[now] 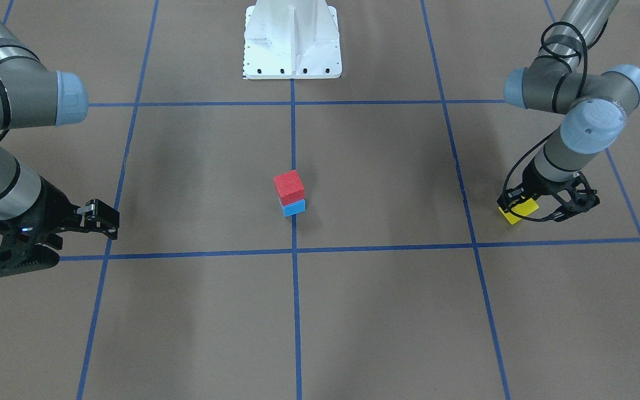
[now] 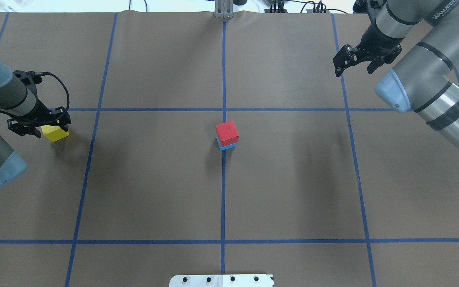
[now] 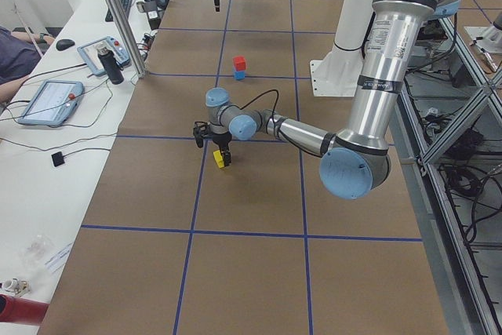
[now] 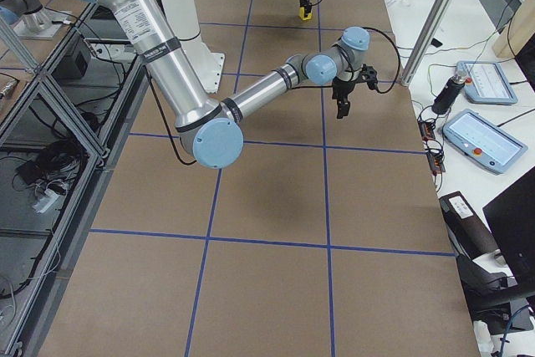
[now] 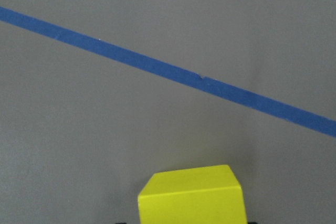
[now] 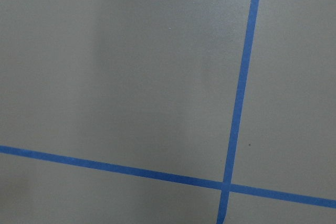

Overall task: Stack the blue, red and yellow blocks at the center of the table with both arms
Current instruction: 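Lower the left gripper onto the yellow cube, close and lift it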

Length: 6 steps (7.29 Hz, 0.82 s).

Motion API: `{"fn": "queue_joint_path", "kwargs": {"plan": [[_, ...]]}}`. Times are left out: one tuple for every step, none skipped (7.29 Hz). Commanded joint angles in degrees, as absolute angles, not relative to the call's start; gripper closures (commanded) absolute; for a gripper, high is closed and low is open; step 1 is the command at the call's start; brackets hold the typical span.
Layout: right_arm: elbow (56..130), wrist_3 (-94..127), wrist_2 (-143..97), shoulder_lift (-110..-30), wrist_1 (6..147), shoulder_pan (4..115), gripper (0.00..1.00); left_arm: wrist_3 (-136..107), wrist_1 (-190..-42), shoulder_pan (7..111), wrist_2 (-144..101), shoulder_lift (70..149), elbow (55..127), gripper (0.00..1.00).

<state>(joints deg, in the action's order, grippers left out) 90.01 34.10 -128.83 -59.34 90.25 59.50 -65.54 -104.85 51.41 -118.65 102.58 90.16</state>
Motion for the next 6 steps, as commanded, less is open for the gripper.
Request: {"fn": "queue_joint_path", "kwargs": {"plan": [[89.91, 34.10, -128.67, -59.50, 90.18, 59.50, 0.01, -65.30, -104.85, 52.03, -118.65, 102.57, 90.79, 1.00], [89.91, 34.10, -128.67, -59.59, 90.18, 59.50, 0.01, -65.22, -104.59, 52.64, -118.57, 102.57, 92.01, 1.00], [89.91, 34.10, -128.67, -59.59, 90.18, 59.50, 0.01, -63.65, -104.07, 53.78, -118.74, 102.66, 93.15, 1.00], [89.91, 34.10, -128.76, -59.59, 90.18, 59.50, 0.01, -62.50, -103.98, 55.09, -118.83, 102.74, 93.69, 1.00], [90.09, 34.10, -128.93, -59.50, 90.18, 59.50, 0.01, -60.58, -103.10, 56.67, -119.09, 102.83, 95.43, 1.00], [90.35, 34.10, -129.02, -59.59, 90.18, 59.59, 0.01, -54.64, -95.96, 57.91, -119.09, 103.53, 100.06, 1.00]]}}
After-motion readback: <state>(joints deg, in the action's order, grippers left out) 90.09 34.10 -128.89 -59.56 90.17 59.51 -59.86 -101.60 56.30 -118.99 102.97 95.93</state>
